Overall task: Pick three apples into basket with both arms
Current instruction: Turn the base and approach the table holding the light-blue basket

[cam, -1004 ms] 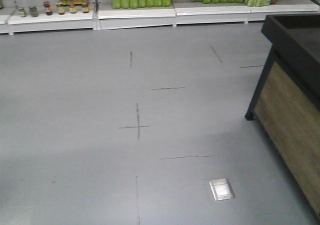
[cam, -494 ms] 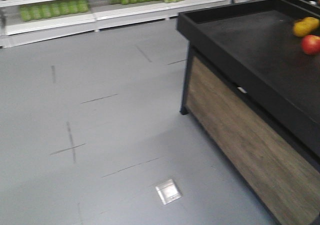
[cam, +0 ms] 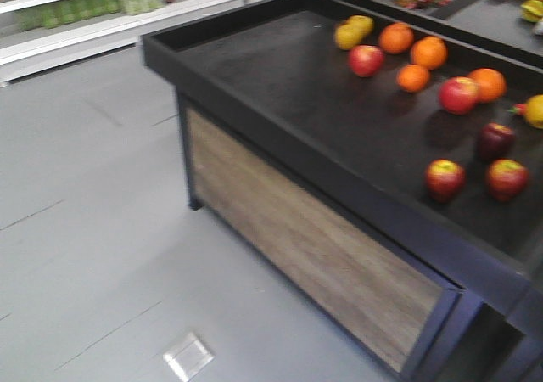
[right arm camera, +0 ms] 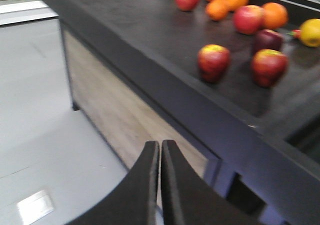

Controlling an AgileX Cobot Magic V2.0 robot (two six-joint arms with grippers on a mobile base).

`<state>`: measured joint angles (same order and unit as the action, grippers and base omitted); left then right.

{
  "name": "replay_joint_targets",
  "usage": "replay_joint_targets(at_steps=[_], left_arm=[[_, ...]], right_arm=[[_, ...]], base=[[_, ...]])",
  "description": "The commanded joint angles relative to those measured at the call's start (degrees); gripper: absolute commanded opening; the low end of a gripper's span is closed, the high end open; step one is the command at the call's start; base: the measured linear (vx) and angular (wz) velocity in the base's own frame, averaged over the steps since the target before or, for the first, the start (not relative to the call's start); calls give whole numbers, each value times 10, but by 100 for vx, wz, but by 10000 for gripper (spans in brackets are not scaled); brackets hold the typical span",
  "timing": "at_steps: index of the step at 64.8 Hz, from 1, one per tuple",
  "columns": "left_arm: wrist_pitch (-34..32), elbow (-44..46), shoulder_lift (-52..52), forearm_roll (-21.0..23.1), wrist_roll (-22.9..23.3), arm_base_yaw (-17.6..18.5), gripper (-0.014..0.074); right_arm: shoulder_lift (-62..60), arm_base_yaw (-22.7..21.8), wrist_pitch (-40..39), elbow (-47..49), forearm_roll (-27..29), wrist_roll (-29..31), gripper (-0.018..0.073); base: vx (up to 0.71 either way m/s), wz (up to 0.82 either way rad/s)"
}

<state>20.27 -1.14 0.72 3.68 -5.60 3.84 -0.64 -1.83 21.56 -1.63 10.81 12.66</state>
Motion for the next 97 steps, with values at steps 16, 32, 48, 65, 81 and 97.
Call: replay_joint_targets(at_steps=[16, 32, 48, 65, 81, 97], left_arm=[[-40, 15, 7, 3, 2, 1, -6], [-40, 15, 7, 3, 2, 1, -6], [-40, 15, 7, 3, 2, 1, -6], [-40, 15, 7, 3, 2, 1, -6], [-40, 15, 7, 3, 2, 1, -6], [-40, 15, 7, 3, 2, 1, -6]], right_arm=[[-7, 0, -39, -2, 2, 1, -4], [-7, 0, -39, -2, 2, 1, -4], [-7, 0, -39, -2, 2, 1, -4], [-7, 0, -39, -2, 2, 1, -4], [-7, 0, -39, -2, 2, 1, -4], [-7, 0, -39, -2, 2, 1, -4]], base=[[15, -61], [12, -55], [10, -65], [8, -60], [6, -41], [7, -29]])
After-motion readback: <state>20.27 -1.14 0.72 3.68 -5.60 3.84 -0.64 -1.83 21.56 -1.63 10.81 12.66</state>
